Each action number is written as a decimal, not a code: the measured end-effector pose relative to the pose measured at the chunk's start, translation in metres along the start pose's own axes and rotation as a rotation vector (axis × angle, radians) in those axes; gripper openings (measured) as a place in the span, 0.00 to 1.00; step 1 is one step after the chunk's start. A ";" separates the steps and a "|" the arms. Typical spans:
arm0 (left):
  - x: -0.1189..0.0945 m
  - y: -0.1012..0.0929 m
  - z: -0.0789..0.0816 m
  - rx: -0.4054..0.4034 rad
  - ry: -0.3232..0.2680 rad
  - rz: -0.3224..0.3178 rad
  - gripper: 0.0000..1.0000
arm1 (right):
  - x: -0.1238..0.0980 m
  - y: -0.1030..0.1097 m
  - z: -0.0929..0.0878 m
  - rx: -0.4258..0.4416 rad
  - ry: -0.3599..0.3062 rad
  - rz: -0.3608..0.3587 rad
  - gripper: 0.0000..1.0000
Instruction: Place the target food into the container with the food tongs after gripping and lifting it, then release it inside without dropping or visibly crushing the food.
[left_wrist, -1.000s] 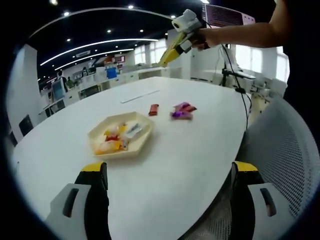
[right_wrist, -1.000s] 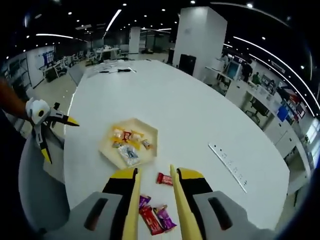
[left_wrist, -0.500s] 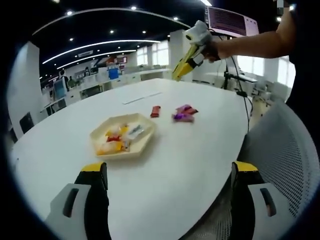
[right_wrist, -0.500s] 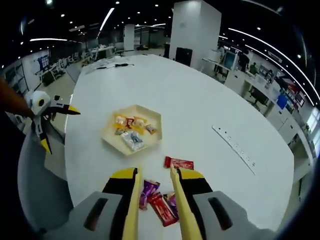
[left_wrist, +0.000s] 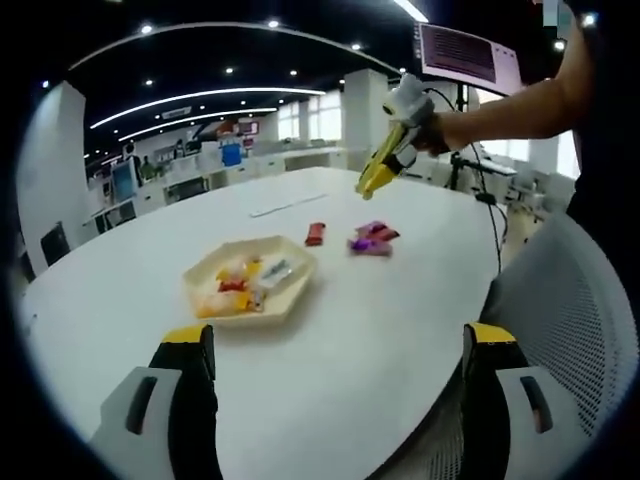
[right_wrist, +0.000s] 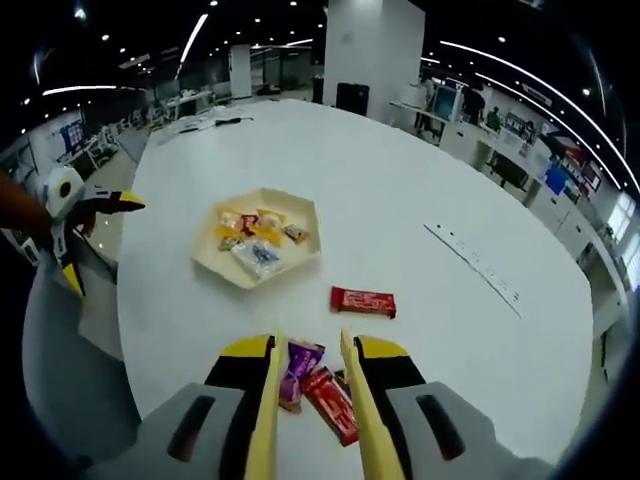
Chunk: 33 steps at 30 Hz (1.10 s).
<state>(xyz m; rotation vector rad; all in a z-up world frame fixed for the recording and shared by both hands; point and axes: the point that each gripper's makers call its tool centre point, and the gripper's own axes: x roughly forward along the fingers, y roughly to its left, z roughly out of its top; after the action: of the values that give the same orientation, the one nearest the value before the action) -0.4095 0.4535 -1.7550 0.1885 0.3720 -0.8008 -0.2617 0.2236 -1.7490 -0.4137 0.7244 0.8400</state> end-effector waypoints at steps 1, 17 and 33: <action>0.000 0.001 0.000 0.002 -0.001 0.004 0.99 | 0.002 0.001 -0.003 0.006 0.007 0.000 0.30; 0.003 0.003 -0.006 -0.002 0.029 0.007 0.99 | 0.050 0.011 -0.054 0.093 0.111 -0.012 0.30; 0.004 0.005 -0.009 -0.007 0.035 0.011 0.99 | 0.063 0.032 -0.063 -0.105 0.193 0.074 0.28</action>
<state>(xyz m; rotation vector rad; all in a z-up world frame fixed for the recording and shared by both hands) -0.4058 0.4574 -1.7649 0.1979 0.4062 -0.7856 -0.2844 0.2386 -1.8396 -0.5700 0.8806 0.9188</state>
